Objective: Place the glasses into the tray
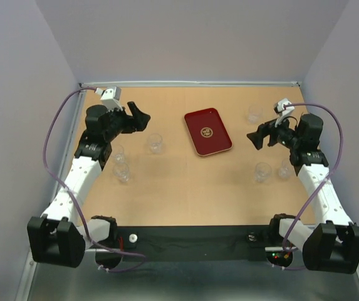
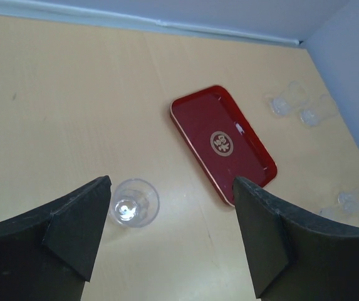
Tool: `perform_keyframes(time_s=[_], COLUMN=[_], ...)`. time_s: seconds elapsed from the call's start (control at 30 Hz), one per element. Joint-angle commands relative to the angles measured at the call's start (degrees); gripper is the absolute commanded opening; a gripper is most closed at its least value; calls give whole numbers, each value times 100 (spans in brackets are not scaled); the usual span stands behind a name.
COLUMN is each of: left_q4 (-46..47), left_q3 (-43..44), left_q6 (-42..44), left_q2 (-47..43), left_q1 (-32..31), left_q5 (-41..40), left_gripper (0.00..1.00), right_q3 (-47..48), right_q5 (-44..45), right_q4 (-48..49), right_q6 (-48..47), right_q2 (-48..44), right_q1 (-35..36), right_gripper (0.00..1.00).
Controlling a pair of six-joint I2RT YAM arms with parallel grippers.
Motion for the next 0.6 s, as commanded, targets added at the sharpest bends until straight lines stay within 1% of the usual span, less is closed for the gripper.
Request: perform_keyframes(time_s=[0.0, 0.07, 0.17, 0.2, 0.27, 0.3, 0.33, 0.37, 0.47, 0.5, 0.57], left_q4=[-644, -804, -1050, -1112, -1279, -1332, -1349, -1367, -1367, -1367, -1367], left_q3=[539, 741, 891, 927, 988, 988, 988, 980, 945, 945, 945], left_q6=[65, 162, 329, 365, 462, 505, 523, 532, 541, 549, 593], left_q2=[601, 822, 1147, 1226, 1429, 1534, 1578, 1648, 1763, 1833, 1895], left_q1=[-115, -247, -484, -537, -678, -809, -862, -959, -1012, -1012, -1030], left_q5=[243, 67, -433, -722, -987, -1301, -1453, -1715, -1920, -2111, -2218], left_gripper=[86, 83, 79, 77, 72, 72, 71, 67, 61, 57, 52], right_q3=[-159, -159, -168, -168, -177, -177, -177, -177, -177, -185, -186], right_q5=[-114, -79, -36, -27, -26, -18, -9, -9, -9, 0, 9], right_q4=[64, 55, 64, 55, 55, 55, 64, 55, 55, 46, 55], right_q6=[-124, -142, -168, -168, -177, -203, -195, -195, -221, -221, -230], right_q2=[-51, -60, -95, -95, -95, -86, -77, -77, -68, -77, -86], right_q1=[-44, -53, -62, -62, -79, -79, -79, -79, -79, -79, -79], right_gripper=[100, 100, 100, 100, 100, 100, 100, 100, 100, 100, 100])
